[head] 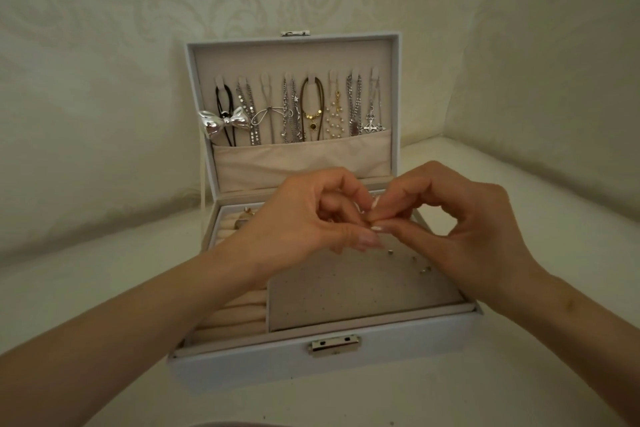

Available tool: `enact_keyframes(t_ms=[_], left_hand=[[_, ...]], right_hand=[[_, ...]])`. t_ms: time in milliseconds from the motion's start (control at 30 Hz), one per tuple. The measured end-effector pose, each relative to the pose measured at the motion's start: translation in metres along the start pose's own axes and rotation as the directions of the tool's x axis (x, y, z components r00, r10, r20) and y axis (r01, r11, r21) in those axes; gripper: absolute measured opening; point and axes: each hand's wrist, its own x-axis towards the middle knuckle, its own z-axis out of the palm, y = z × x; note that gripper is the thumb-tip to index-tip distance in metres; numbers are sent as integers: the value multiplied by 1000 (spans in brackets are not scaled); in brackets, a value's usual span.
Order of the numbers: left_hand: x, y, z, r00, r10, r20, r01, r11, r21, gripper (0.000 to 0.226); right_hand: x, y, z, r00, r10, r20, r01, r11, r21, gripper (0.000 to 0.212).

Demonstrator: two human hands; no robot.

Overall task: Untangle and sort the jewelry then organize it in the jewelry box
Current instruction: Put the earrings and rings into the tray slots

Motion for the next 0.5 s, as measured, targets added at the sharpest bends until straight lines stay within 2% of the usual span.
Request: enact_keyframes(t_ms=[133, 200, 233, 300, 367, 433, 500], left_hand=[[-2, -2, -2, 1000, -19, 23, 20, 1000, -22, 29], [-6, -2, -2, 998, 51, -22, -51, 998, 35, 29], [-9, -1, -2, 994, 102, -45, -97, 991, 90, 28], [-14, 1, -3, 978, 202, -58, -186, 960, 208, 25], [-17, 1, -3, 960, 277, -39, -256, 927, 276, 24], [-18, -2, -4, 944, 330, -21, -306, 894, 326, 21], [-18, -3, -5, 933, 360, -2, -335, 870, 361, 17]], right_hand=[[-2, -3, 0, 998, -29, 49, 28, 999, 21, 22], [-2, -4, -6, 997, 37, 61, -39, 999, 35, 21], [-1, -4, -10, 991, 117, 66, -118, 993, 11, 21], [5, -1, -15, 924, 349, 157, -327, 933, -149, 27], [5, 5, -15, 812, 513, 280, -423, 846, -324, 29], [6, 5, -14, 763, 565, 315, -447, 812, -375, 28], [7, 3, -12, 760, 575, 303, -462, 806, -370, 26]])
